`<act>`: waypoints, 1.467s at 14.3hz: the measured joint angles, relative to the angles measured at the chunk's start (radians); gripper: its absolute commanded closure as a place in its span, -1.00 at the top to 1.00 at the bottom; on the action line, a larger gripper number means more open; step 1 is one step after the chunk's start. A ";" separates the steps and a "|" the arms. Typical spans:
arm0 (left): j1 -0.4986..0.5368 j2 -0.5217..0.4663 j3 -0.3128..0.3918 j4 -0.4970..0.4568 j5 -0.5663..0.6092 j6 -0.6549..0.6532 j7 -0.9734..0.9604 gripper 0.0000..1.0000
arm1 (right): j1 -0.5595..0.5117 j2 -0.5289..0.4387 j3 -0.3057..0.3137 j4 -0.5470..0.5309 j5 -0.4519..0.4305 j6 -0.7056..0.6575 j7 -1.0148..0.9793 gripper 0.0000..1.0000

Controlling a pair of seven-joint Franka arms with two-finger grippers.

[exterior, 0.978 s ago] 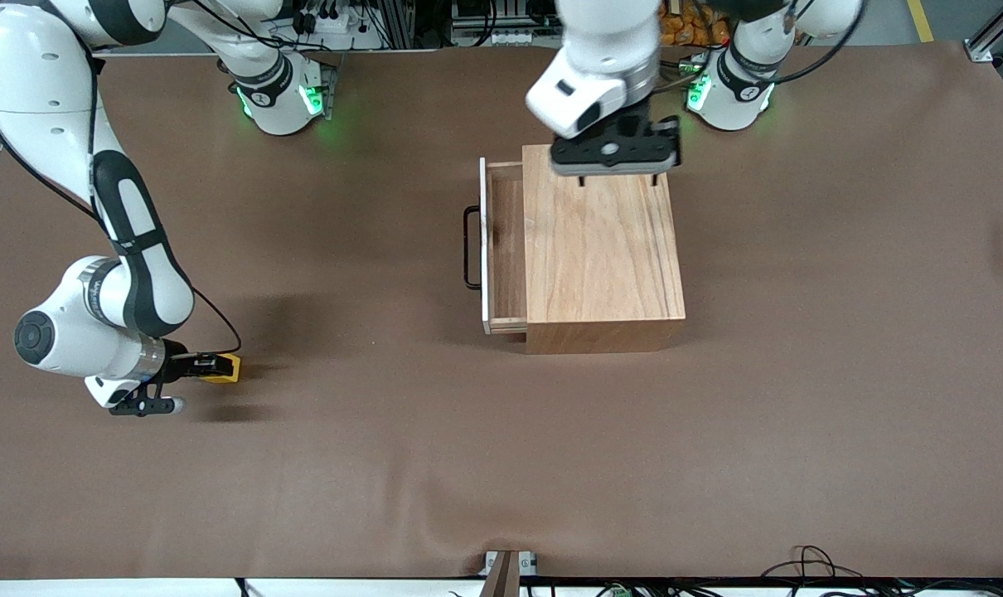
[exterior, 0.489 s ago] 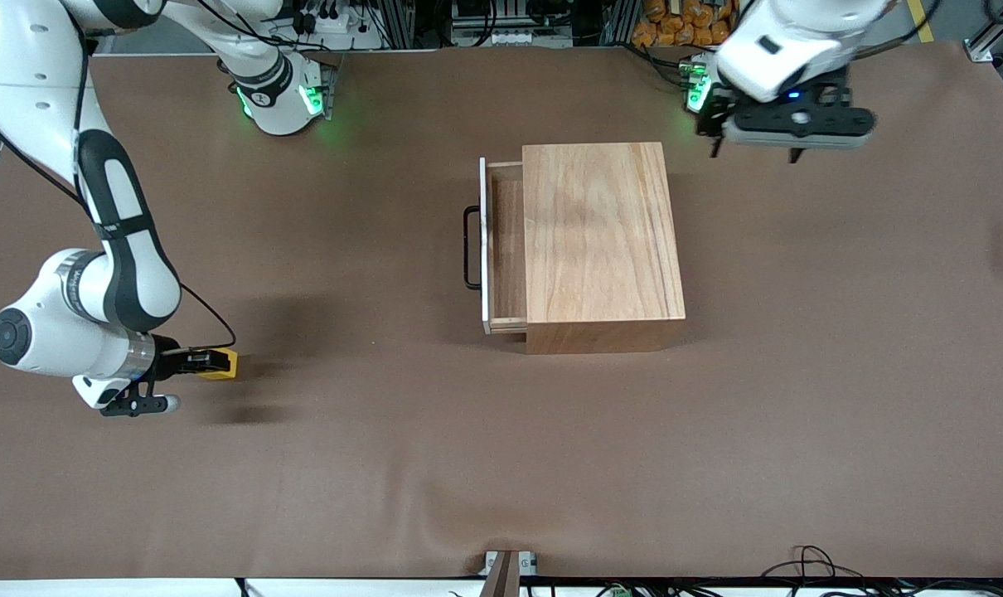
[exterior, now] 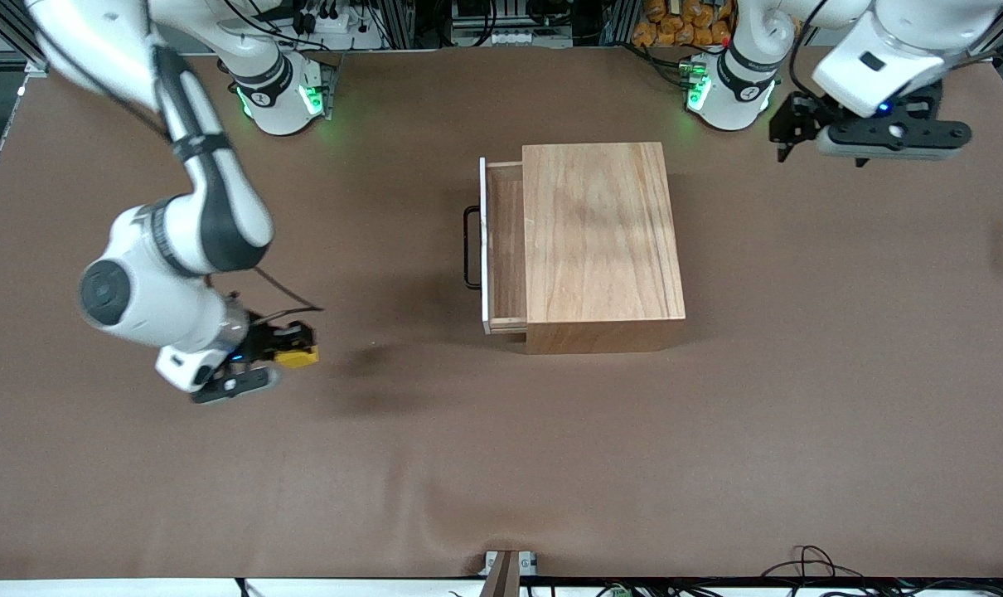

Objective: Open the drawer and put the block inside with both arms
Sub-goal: 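Carry the yellow cube with the right gripper over the open drawer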

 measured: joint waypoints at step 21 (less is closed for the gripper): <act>0.183 0.205 -0.005 0.206 -0.085 0.036 0.219 1.00 | 0.462 0.091 -0.005 0.183 -0.001 -0.014 0.601 -0.22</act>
